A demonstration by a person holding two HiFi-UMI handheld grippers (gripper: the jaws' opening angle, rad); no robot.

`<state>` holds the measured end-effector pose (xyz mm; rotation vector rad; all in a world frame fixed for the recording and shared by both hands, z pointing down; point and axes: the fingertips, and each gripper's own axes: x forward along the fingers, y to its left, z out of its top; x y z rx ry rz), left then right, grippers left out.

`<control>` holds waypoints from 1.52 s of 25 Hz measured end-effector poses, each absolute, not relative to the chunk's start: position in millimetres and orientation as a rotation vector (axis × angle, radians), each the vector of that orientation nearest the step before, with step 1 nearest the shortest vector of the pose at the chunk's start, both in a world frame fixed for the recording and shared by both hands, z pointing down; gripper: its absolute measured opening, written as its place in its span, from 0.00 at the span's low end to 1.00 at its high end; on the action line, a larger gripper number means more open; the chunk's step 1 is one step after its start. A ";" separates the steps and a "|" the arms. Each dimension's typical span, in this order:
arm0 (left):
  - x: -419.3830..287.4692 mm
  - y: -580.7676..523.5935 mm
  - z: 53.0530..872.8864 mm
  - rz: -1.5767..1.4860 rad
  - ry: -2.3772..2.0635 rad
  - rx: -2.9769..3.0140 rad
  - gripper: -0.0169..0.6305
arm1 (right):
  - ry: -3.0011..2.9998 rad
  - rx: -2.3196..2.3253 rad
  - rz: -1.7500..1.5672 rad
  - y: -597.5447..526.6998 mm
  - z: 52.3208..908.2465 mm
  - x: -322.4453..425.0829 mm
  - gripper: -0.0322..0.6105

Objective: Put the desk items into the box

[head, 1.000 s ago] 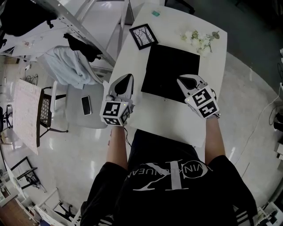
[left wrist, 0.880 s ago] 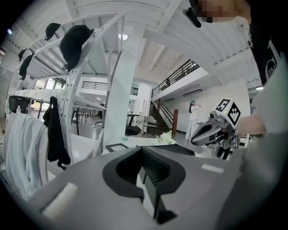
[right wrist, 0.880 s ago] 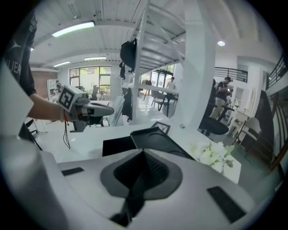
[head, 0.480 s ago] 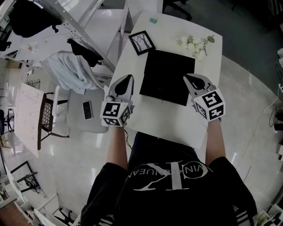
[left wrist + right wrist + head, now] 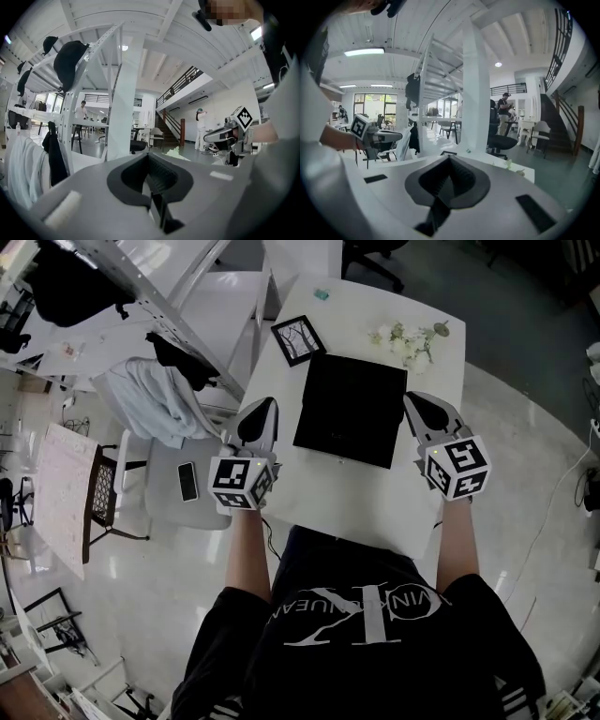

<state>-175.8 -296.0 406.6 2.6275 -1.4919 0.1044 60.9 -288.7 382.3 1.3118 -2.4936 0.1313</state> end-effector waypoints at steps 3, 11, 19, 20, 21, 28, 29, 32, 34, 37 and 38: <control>-174.3 -297.2 397.0 0.084 -1.503 2.635 0.03 | -2.519 1.338 0.076 -287.7 370.9 63.6 0.07; -171.1 -296.9 380.0 0.052 -1.530 2.660 0.03 | -2.561 1.400 -0.018 -283.6 349.4 68.7 0.07; -174.1 -296.2 363.8 0.015 -1.564 2.671 0.03 | -2.588 1.465 -0.060 -281.6 331.8 75.0 0.07; -174.2 -295.8 362.0 0.013 -1.566 2.675 0.03 | -2.592 1.473 -0.066 -281.0 330.0 75.5 0.07; -174.2 -295.3 360.1 0.010 -1.568 2.678 0.03 | -2.595 1.481 -0.074 -280.3 328.3 76.1 0.07; -177.5 -290.9 348.5 -0.030 -1.594 2.675 0.03 | -2.617 1.521 -0.088 -276.6 320.7 81.3 0.07; -178.4 -290.5 348.2 -0.031 -1.598 2.673 0.03 | -2.620 1.528 -0.084 -276.1 320.4 82.2 0.07; -180.4 -288.6 348.9 -0.025 -1.605 2.666 0.03 | -2.627 1.543 -0.073 -273.3 319.7 85.5 0.07; -181.7 -287.2 348.6 -0.023 -1.613 2.663 0.03 | -2.626 1.549 -0.073 -271.7 319.5 88.0 0.07; -183.9 -284.4 346.4 -0.021 -1.627 2.659 0.03 | -2.624 1.557 -0.073 -269.2 319.3 91.4 0.07; -184.8 -283.3 345.6 -0.021 -1.631 2.658 0.03 | -2.624 1.559 -0.072 -268.3 319.1 92.3 0.07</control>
